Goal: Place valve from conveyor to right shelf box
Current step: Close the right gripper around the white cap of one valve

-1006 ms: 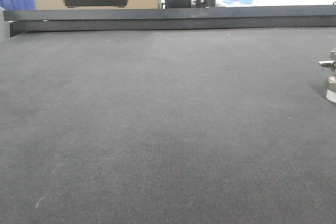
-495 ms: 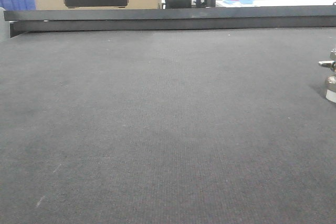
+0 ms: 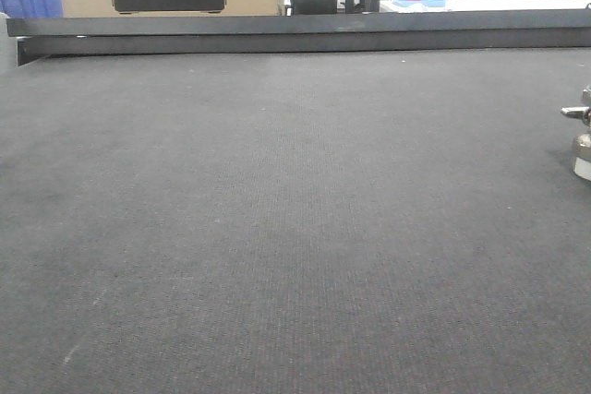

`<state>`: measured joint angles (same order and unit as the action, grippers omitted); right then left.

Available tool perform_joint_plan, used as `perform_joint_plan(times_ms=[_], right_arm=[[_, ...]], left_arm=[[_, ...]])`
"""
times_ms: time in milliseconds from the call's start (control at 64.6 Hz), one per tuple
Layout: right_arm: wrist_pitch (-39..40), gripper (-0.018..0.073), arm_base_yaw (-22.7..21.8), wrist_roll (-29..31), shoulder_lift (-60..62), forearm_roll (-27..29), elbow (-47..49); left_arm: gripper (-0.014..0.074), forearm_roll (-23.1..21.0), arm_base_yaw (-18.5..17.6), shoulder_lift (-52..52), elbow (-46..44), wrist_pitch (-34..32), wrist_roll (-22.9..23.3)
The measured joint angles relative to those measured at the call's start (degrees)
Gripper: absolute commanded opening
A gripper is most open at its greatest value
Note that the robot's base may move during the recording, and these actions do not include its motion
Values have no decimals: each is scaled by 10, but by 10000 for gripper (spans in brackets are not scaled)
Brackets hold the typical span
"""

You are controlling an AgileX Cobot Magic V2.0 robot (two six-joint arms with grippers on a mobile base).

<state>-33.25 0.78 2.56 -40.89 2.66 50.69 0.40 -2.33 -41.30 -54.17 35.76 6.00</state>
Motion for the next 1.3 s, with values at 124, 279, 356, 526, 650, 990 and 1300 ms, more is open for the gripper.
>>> perform_joint_plan(times_ms=[124, 279, 356, 526, 650, 990, 1300], right_arm=[[-124, 570, 0, 10, -96, 0, 121], [-245, 570, 8, 31, -213, 0, 235], [-291, 570, 10, 34, -270, 0, 273], [-331, 570, 11, 35, -377, 0, 322], [-331, 570, 11, 35, -439, 0, 327], [-280, 570, 11, 36, -573, 1, 327], [-269, 570, 11, 36, -637, 9, 327]], left_arm=[[601, 0, -6, -6, -2, 4, 0], [601, 0, -6, -7, -2, 5, 0], [601, 0, -6, -7, -2, 8, 0], [601, 0, -6, -7, -2, 8, 0], [601, 0, -6, -7, -2, 9, 0], [601, 0, -6, -7, -2, 10, 0], [601, 0, -6, -7, -2, 11, 0]])
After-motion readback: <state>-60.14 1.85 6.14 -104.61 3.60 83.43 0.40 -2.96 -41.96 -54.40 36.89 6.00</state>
